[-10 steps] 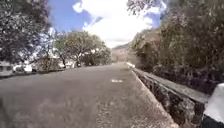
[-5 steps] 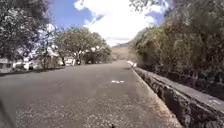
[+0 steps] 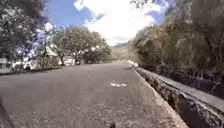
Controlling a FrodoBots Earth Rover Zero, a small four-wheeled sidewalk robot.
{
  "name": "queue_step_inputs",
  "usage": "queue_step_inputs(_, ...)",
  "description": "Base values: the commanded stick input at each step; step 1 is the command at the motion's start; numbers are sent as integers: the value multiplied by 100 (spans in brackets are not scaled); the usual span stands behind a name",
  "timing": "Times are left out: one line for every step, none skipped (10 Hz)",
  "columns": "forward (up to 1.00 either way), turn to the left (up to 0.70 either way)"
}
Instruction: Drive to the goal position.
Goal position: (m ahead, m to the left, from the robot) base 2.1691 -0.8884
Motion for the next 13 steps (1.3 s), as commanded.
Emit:
queue_step_inputs(70, 0)
queue_step_inputs(70, 0)
queue_step_inputs(70, 0)
queue_step_inputs(70, 0)
queue_step_inputs(70, 0)
queue_step_inputs(70, 0)
queue_step_inputs(70, 0)
queue_step_inputs(70, 0)
queue_step_inputs(70, 0)
queue_step_inputs(70, 0)
queue_step_inputs(70, 0)
queue_step_inputs(70, 0)
queue_step_inputs(70, 0)
